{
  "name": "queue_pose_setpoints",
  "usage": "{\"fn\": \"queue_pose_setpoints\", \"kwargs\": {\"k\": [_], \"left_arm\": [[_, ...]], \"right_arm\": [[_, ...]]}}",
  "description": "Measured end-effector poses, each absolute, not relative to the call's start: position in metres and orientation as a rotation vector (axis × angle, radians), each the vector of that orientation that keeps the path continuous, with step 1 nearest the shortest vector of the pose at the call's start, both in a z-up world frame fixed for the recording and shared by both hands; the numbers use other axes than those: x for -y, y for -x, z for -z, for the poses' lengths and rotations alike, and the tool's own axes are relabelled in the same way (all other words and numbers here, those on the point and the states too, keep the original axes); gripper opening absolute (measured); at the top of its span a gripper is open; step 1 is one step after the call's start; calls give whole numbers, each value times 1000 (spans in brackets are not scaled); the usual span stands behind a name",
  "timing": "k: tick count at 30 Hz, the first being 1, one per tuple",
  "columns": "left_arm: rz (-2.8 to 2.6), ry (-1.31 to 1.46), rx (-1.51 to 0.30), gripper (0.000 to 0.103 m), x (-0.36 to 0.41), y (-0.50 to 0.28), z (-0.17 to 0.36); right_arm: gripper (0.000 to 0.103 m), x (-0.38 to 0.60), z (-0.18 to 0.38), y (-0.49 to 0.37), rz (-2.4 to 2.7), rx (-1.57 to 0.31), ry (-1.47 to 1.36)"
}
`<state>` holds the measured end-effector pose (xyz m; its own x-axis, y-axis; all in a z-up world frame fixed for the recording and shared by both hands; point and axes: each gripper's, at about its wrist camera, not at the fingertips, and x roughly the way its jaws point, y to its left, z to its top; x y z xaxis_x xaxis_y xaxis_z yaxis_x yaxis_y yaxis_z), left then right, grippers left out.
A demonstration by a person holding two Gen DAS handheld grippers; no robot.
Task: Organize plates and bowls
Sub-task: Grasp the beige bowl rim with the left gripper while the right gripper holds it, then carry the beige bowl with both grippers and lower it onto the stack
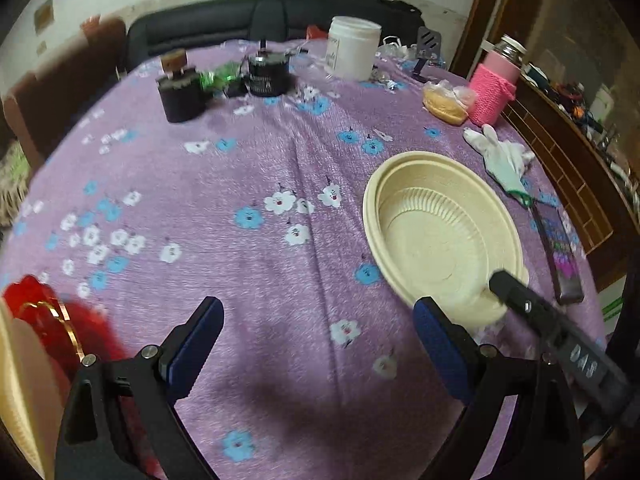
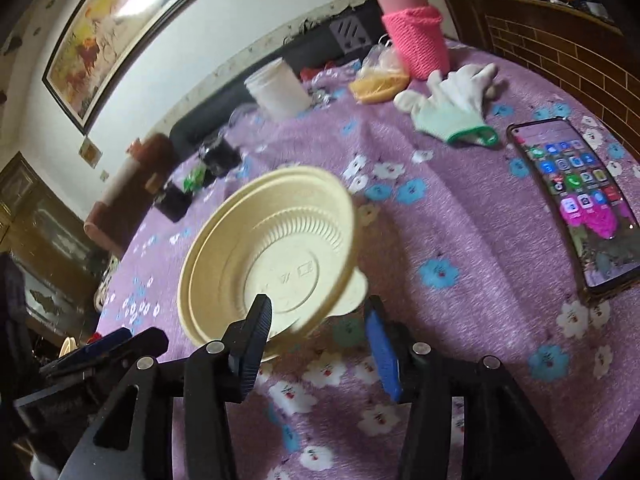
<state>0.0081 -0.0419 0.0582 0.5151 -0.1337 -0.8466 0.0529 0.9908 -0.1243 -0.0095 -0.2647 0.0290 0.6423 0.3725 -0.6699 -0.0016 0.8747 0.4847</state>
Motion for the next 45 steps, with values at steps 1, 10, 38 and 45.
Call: {"fn": "queue_pose_setpoints", "kwargs": {"k": [1,10,38,45], "left_arm": [[111,103,-1032,95,43,-12,-58],[68,41,-1036,95,76,-55,-49],[48,2,-948,19,57,39,-81],[25,85,-969,20,21,63,-82]], "right_arm": [[52,266,-28,9,-220,-853,-473],[52,263,-30,10,-206,-817,-440],[23,232,-34,29,-529,-843,-488],[23,209,-31,47,-605,-902,-580]]}}
